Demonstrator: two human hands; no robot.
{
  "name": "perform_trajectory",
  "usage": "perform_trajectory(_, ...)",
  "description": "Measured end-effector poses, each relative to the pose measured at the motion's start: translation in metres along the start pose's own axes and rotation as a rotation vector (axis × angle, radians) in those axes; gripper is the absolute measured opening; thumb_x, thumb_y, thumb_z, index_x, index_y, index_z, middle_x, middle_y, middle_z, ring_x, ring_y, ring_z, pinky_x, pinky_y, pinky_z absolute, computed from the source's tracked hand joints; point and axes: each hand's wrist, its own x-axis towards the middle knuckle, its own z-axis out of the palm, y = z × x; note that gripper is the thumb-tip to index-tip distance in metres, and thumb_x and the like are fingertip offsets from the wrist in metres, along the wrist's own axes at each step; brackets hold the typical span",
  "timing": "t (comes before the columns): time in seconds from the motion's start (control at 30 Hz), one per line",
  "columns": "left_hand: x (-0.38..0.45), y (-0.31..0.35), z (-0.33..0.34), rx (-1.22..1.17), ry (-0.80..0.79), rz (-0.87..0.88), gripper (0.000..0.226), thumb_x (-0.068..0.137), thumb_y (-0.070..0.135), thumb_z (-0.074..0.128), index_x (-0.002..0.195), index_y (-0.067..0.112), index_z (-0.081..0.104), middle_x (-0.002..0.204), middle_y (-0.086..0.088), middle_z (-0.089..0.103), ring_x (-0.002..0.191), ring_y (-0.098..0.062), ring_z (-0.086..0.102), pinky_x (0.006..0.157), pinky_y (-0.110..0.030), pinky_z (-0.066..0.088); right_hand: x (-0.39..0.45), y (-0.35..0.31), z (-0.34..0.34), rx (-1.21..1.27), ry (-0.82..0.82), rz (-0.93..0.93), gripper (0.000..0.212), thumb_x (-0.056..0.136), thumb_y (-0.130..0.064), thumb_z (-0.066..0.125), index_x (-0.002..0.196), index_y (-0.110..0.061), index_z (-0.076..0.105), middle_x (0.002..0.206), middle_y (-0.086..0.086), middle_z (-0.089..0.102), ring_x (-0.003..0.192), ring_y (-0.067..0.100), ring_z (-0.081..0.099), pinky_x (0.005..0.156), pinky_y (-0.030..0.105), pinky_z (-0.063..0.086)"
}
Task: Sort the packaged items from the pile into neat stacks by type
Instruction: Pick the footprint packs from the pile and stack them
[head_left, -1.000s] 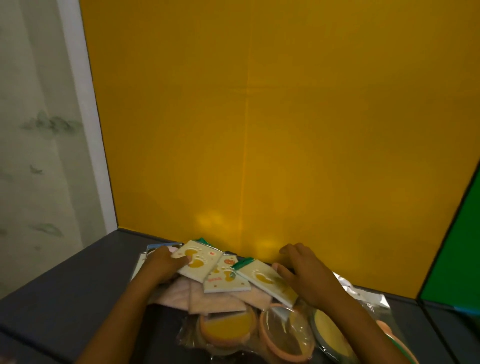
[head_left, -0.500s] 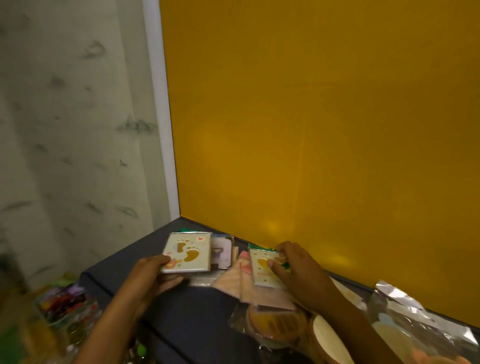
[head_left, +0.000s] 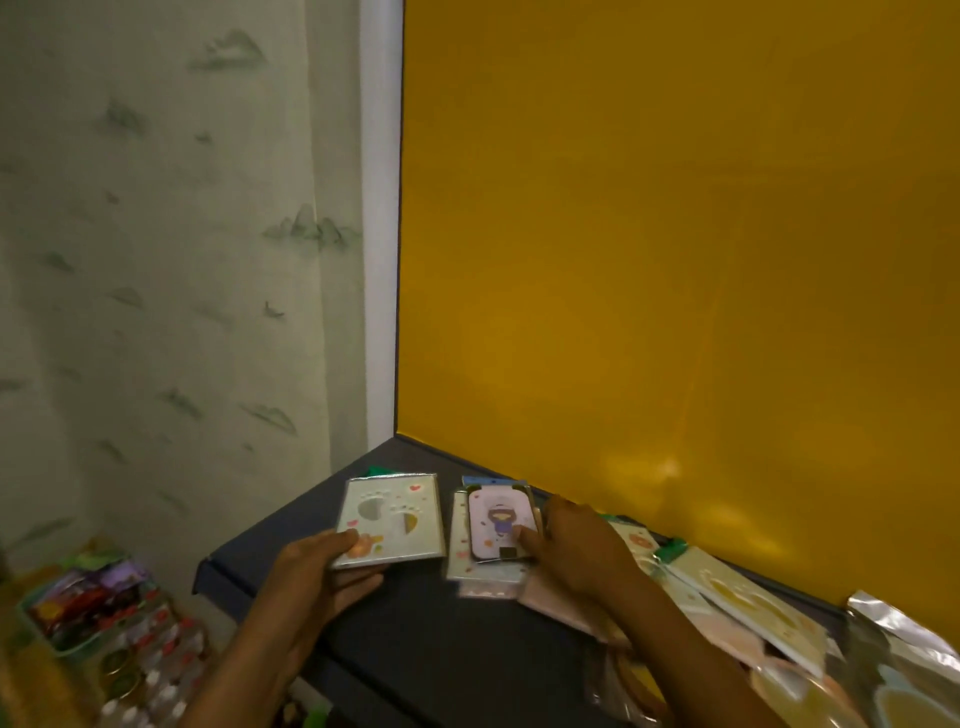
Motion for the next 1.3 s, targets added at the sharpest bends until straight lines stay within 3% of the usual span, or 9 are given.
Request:
perform_trajectory(0.3, 0.024, 0.015, -0.023, 0.039, -0.078, -0.025, 0.007, 0.089, 0.006, 0.056, 0.096, 0.006, 0.056, 0.095, -0.02, 0.062, 0.085, -0.032, 0.062, 0.057, -0.036, 0.058, 0.022, -0.032, 0.029, -0.044, -0.047, 0.212, 0.076, 0.07, -0.07, 0.065, 0.124, -0.019, 0.052, 0.122, 0.001, 0.062, 0.106, 0.018, 0.058, 0.092, 0.032, 0.048)
perform_trajectory(0.43, 0.033, 0.018, -0.028, 0.066, -0.108, -0.03, 0.003, 0.09, 0.006, 0.054, 0.093, 0.008, 0.056, 0.094, -0.019, 0.062, 0.083, -0.032, 0.062, 0.052, -0.033, 0.058, 0.027, -0.033, 0.023, 0.048, -0.026, 0.227, 0.065, 0.072, -0.059, 0.072, 0.12, -0.018, 0.057, 0.119, 0.001, 0.064, 0.102, 0.017, 0.06, 0.089, 0.028, 0.049)
perform_trajectory(0.6, 0.037, 0.022, -0.025, 0.071, -0.149, -0.054, 0.004, 0.09, 0.005, 0.055, 0.09, 0.009, 0.055, 0.094, -0.019, 0.06, 0.084, -0.033, 0.059, 0.066, -0.04, 0.051, 0.027, -0.026, 0.008, 0.299, 0.037, 0.255, 0.023, 0.09, -0.029, 0.063, 0.106, -0.012, 0.062, 0.108, 0.006, 0.068, 0.082, 0.013, 0.058, 0.059, 0.018, 0.044)
perform_trajectory(0.77, 0.04, 0.02, -0.018, 0.1, -0.173, -0.008, 0.008, 0.09, 0.008, 0.055, 0.097, 0.007, 0.058, 0.097, -0.018, 0.063, 0.087, -0.032, 0.063, 0.056, -0.036, 0.056, 0.015, -0.006, -0.005, 0.688, 0.083, 0.357, 0.016, 0.093, -0.02, 0.057, 0.095, -0.007, 0.066, 0.092, 0.014, 0.074, 0.082, 0.033, 0.07, 0.069, 0.045, 0.056)
perform_trajectory(0.87, 0.036, 0.018, -0.006, 0.119, -0.195, 0.005, 0.021, 0.089, 0.009, 0.057, 0.11, 0.005, 0.057, 0.105, -0.019, 0.063, 0.091, -0.032, 0.063, 0.059, -0.036, 0.057, -0.005, 0.004, -0.018, 0.891, 0.097, 0.38, 0.018, 0.096, -0.019, 0.054, 0.102, -0.006, 0.065, 0.093, 0.013, 0.075, 0.085, 0.029, 0.072, 0.067, 0.039, 0.058)
perform_trajectory(1.0, 0.023, 0.008, 0.018, 0.119, -0.243, 0.026, 0.025, 0.088, 0.006, 0.058, 0.112, 0.007, 0.053, 0.102, -0.015, 0.061, 0.085, -0.026, 0.062, 0.05, -0.028, 0.058, -0.038, 0.029, -0.042, 0.96, 0.172, 0.366, 0.018, 0.094, -0.011, 0.053, 0.101, 0.0, 0.066, 0.096, 0.014, 0.075, 0.09, 0.029, 0.071, 0.085, 0.046, 0.057)
perform_trajectory(1.07, 0.013, -0.001, 0.035, 0.205, -0.267, 0.081, 0.033, 0.083, 0.006, 0.064, 0.115, 0.004, 0.056, 0.11, -0.011, 0.061, 0.089, -0.021, 0.062, 0.062, -0.026, 0.059, -0.059, 0.044, -0.056, 0.999, 0.215, 0.367, 0.018, 0.093, -0.005, 0.051, 0.099, -0.001, 0.067, 0.096, 0.015, 0.075, 0.09, 0.028, 0.071, 0.084, 0.044, 0.056)
perform_trajectory(1.13, 0.0, -0.012, 0.054, 0.217, -0.321, 0.077, 0.038, 0.076, 0.011, 0.07, 0.112, 0.005, 0.059, 0.118, -0.016, 0.062, 0.099, -0.029, 0.064, 0.075, -0.041, 0.059, -0.083, 0.06, -0.07, 1.012, 0.251, 0.379, 0.021, 0.093, -0.003, 0.049, 0.1, -0.005, 0.068, 0.096, 0.012, 0.075, 0.09, 0.026, 0.071, 0.083, 0.043, 0.056)
perform_trajectory(1.3, -0.058, -0.041, 0.11, 0.13, -0.407, -0.002, 0.021, 0.088, 0.006, 0.06, 0.109, 0.005, 0.056, 0.105, -0.019, 0.065, 0.092, -0.03, 0.065, 0.06, -0.037, 0.058, -0.152, 0.111, -0.1, 1.001, 0.394, 0.409, 0.02, 0.093, -0.006, 0.053, 0.106, -0.012, 0.066, 0.099, 0.01, 0.075, 0.091, 0.026, 0.072, 0.085, 0.047, 0.057)
